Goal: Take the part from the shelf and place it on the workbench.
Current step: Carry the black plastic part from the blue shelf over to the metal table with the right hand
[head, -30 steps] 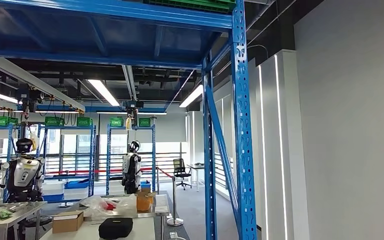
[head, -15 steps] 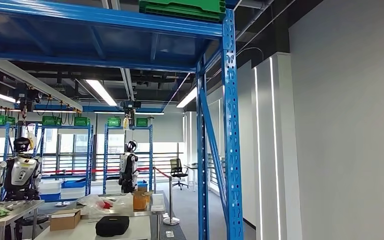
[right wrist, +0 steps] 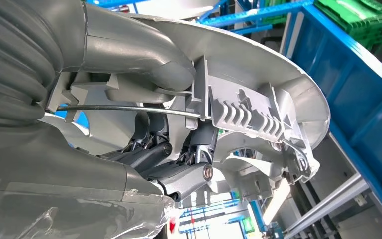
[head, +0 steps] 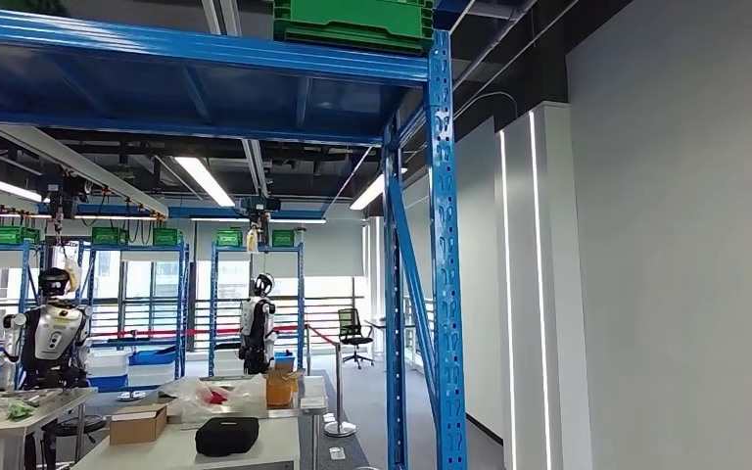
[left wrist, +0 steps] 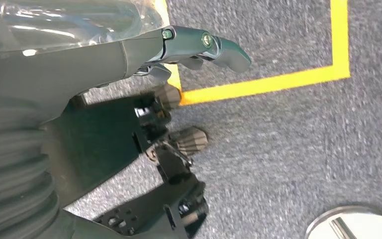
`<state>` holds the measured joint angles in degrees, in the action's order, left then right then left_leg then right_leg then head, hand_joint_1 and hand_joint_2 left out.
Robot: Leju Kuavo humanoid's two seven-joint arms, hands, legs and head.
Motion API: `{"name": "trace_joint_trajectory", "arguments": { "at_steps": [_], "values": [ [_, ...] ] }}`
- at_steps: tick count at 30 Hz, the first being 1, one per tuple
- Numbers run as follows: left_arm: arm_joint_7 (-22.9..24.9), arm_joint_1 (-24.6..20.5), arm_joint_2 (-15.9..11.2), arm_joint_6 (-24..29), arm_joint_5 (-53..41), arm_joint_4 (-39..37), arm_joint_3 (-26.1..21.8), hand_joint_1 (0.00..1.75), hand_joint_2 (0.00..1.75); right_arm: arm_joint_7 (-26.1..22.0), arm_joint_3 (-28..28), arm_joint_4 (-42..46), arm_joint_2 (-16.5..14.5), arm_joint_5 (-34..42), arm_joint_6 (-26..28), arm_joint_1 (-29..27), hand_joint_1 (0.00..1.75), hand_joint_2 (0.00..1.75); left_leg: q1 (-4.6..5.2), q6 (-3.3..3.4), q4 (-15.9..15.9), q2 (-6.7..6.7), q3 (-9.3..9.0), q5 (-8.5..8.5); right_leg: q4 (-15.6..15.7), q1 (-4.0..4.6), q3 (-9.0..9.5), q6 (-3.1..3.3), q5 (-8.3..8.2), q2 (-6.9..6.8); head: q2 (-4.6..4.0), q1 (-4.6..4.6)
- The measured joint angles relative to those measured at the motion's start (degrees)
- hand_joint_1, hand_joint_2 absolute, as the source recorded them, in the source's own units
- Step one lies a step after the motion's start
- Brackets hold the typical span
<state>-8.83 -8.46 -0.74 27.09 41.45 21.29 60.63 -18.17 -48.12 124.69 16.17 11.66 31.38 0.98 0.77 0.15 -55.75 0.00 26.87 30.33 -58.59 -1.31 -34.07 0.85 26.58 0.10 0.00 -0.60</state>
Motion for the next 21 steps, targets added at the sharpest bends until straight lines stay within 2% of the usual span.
{"name": "trace_joint_trajectory", "arguments": {
  "at_steps": [1, 2, 3, 5, 6, 7, 8, 9, 10, 11, 12, 13, 15, 17, 19, 21],
  "values": [
    [-0.01, 0.0, -0.04, 0.04, 0.09, 0.01, 0.0, 0.0, 1.75, -0.02, 0.03, -0.01, 0.01, 0.1, 0.01, -0.04, 1.75, 1.75, -0.06, 0.28, 0.44, 0.1, 0.12, -0.52, -0.1, -0.02, -0.16, -0.35, 0.13, 0.0, 0.0, -0.01],
    [-0.02, -0.02, -0.07, 0.08, 0.17, 0.02, -0.01, 0.0, 1.75, -0.05, 0.07, -0.01, 0.01, 0.16, 0.03, -0.05, 1.75, 1.75, -0.17, 0.61, 0.9, 0.19, 0.32, -1.13, -0.88, 0.02, -0.55, -0.61, 1.07, 0.0, 0.0, 0.03],
    [-0.04, -0.05, -0.06, 0.1, 0.22, 0.03, -0.02, 0.0, 1.75, -0.09, 0.13, -0.02, 0.02, 0.2, 0.05, -0.06, 1.75, 1.75, -0.31, 0.88, 1.29, 0.28, 0.65, -1.74, -2.76, 0.06, -1.31, -0.79, 2.87, 0.01, 0.0, 0.12],
    [-0.07, -0.03, -0.02, 0.1, 0.34, 0.06, -0.03, 0.0, 1.75, -0.19, 0.21, -0.02, 0.04, 0.28, 0.13, -0.08, 1.75, 1.75, -0.33, 1.23, 1.28, 0.37, 1.68, -2.54, -9.17, 0.06, -3.46, -0.98, 7.7, 0.02, 0.0, 0.32],
    [-0.07, 0.05, 0.0, 0.11, 0.43, 0.07, -0.02, 0.0, 1.75, -0.22, 0.23, -0.02, 0.05, 0.36, 0.15, -0.11, 1.75, 1.75, -0.29, 1.28, 1.1, 0.41, 2.29, -2.86, -12.32, 0.06, -4.28, -1.1, 9.25, 0.02, 0.0, 0.39],
    [-0.08, 0.12, 0.02, 0.15, 0.54, 0.07, -0.02, 0.0, 1.75, -0.25, 0.24, -0.03, 0.07, 0.44, 0.17, -0.14, 1.75, 1.75, -0.26, 1.26, 0.88, 0.44, 2.91, -3.14, -14.18, 0.06, -4.44, -1.21, 9.64, 0.01, 0.0, 0.41],
    [-0.11, 0.18, 0.02, 0.2, 0.66, 0.07, -0.02, 0.0, 1.75, -0.27, 0.25, -0.03, 0.08, 0.54, 0.17, -0.15, 1.75, 1.75, -0.24, 1.21, 0.57, 0.47, 3.57, -3.39, -14.16, 0.05, -3.68, -1.28, 8.9, 0.0, 0.0, 0.48],
    [-0.15, 0.2, 0.02, 0.26, 0.78, 0.08, -0.02, 0.0, 1.75, -0.27, 0.26, -0.04, 0.09, 0.64, 0.18, -0.15, 1.75, 1.75, -0.25, 1.12, 0.17, 0.47, 4.23, -3.59, -12.07, 0.05, -1.92, -1.28, 7.4, -0.01, 0.0, 0.53],
    [-0.2, 0.21, 0.02, 0.32, 0.88, 0.1, -0.02, 0.0, 1.75, -0.28, 0.28, -0.04, 0.09, 0.69, 0.19, -0.13, 1.75, 1.75, -0.25, 1.01, -0.34, 0.46, 4.87, -3.74, -8.51, 0.05, 0.56, -1.2, 5.97, -0.05, 0.0, 0.6],
    [-0.26, 0.21, 0.02, 0.38, 0.96, 0.12, -0.02, 0.0, 1.75, -0.29, 0.31, -0.04, 0.09, 0.73, 0.19, -0.08, 1.75, 1.75, -0.14, 0.83, -0.89, 0.44, 5.51, -3.83, -4.69, 0.1, 3.07, -1.02, 5.24, -0.09, 0.0, 0.64],
    [-0.31, 0.21, 0.02, 0.43, 1.02, 0.14, -0.02, 0.0, 1.75, -0.32, 0.36, -0.04, 0.09, 0.75, 0.19, -0.05, 1.75, 1.75, -0.05, 0.61, -1.39, 0.43, 6.01, -3.93, -1.78, 0.16, 4.81, -0.76, 5.02, -0.09, 0.0, 0.67],
    [-0.37, 0.22, 0.01, 0.5, 1.08, 0.16, -0.02, 0.0, 1.75, -0.37, 0.39, -0.04, 0.09, 0.8, 0.19, -0.04, 1.75, 1.75, 0.05, 0.32, -1.8, 0.42, 6.39, -4.09, -0.03, 0.22, 5.69, -0.47, 5.22, -0.06, 0.0, 0.67],
    [-0.47, 0.28, -0.05, 0.74, 1.32, 0.16, -0.02, 0.0, 1.75, -0.48, 0.44, -0.04, 0.09, 1.11, 0.19, -0.07, 1.75, 1.75, 0.07, -0.34, -2.08, 0.38, 6.84, -4.64, 0.56, 0.3, 5.39, 0.31, 5.17, 0.04, 0.0, 0.63],
    [-0.56, 0.43, -0.2, 1.03, 1.68, 0.17, -0.01, 0.0, 1.75, -0.6, 0.48, -0.06, 0.05, 1.66, 0.12, -0.05, 1.75, 1.75, -0.07, -1.05, -2.58, 0.2, 7.27, -4.11, 0.75, 0.15, 4.88, 1.19, 4.49, 0.0, 0.0, 0.51],
    [-0.63, 0.58, -0.33, 1.22, 2.01, 0.17, 0.03, 0.0, 1.75, -0.75, 0.52, -0.09, 0.0, 2.15, -0.01, -0.02, 1.75, 1.75, -0.33, -1.71, -4.95, 0.05, 8.11, -1.46, 0.88, -0.03, 4.39, 1.81, 3.86, -0.08, 0.0, 0.32],
    [-0.72, 0.7, -0.48, 1.49, 2.29, 0.17, 0.07, 0.0, 1.75, -0.89, 0.56, -0.18, -0.02, 2.71, -0.25, -0.04, 1.75, 1.75, -0.72, -2.27, -10.8, 0.05, 9.81, 2.66, 0.77, 0.01, 3.66, 2.09, 3.35, -0.12, 0.0, 0.19]
  ]
}}
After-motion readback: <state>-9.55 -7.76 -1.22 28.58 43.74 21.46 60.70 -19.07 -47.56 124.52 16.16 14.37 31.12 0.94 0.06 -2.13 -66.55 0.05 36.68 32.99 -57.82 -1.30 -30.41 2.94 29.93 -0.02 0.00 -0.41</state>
